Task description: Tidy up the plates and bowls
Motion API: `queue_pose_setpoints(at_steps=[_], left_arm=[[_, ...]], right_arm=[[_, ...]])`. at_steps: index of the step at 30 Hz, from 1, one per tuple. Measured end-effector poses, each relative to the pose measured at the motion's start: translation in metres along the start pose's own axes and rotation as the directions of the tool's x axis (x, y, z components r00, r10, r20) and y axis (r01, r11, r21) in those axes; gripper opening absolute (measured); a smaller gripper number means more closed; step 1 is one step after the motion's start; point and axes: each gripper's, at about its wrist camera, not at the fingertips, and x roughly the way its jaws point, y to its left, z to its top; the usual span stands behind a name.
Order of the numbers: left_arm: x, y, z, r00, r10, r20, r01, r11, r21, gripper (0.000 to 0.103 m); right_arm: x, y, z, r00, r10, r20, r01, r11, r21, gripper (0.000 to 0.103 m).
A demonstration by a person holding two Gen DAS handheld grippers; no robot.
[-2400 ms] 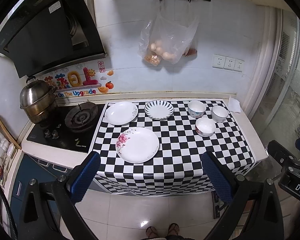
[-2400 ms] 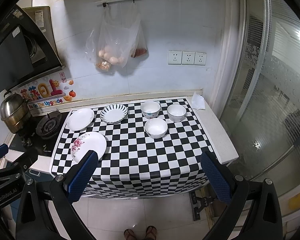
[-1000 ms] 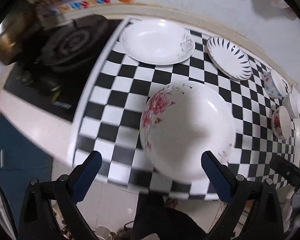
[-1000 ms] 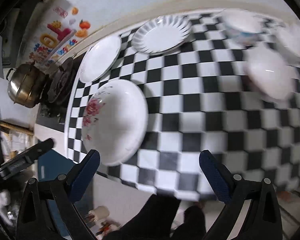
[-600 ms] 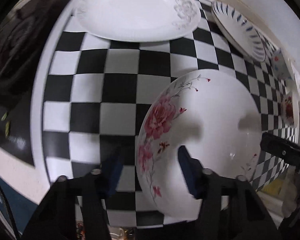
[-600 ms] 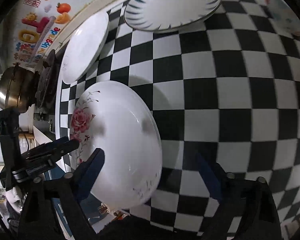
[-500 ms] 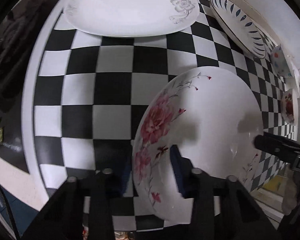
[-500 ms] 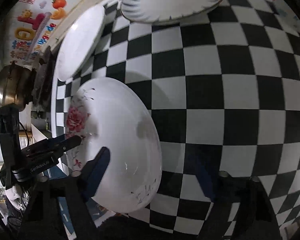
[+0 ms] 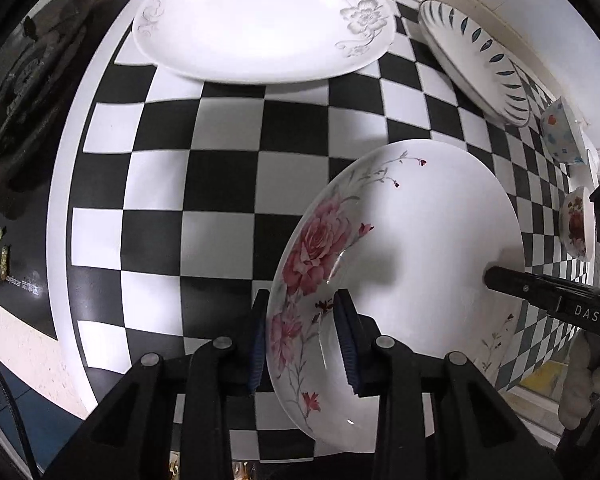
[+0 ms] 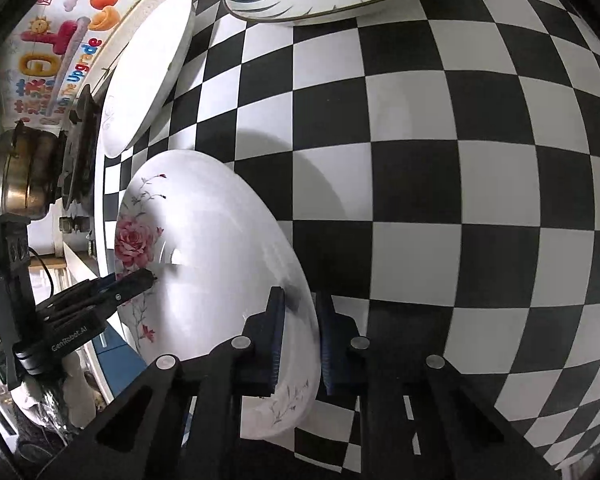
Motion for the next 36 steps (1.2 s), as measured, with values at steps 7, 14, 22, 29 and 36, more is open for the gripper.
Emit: queue_pose_setpoints(at_steps=[7,14,22,29,36], left_arm=[[-0.020,-0.011,0.001,0.999,-0.015,0.034,0.014,1.000,0.005,0.029],[-0.027,-0.051,0.016,0.998,-0.033,0.057,0.030,0.998,0.055,0.029],[-0.008,-0.092,0.033,0.999,-0.031,0.028,0.028,0.993,0.114,0.029],[0.011,-0.113,0.037,1.000,-0.009,-0.011,0.010,0.988,0.153,0.029],[0.025,-0.118,0.036,0.999,0.008,-0.042,-0.002,0.989,0.148,0.029]], right_arm=[[-0.029,-0.011,0.004,1.000,-0.006,0.026,0.007,1.000,-0.026,0.018],[-0.067,-0.038,0.007,0.998,-0.008,0.070,0.008,1.000,-0.005,0.018],[-0.083,-0.081,0.006,0.996,-0.012,0.094,0.007,0.999,0.048,0.018],[-0.079,-0.109,0.002,0.996,-0.017,0.090,0.009,0.996,0.091,0.018],[-0.071,-0.121,0.002,0.997,-0.022,0.075,0.014,0.995,0.103,0.018]])
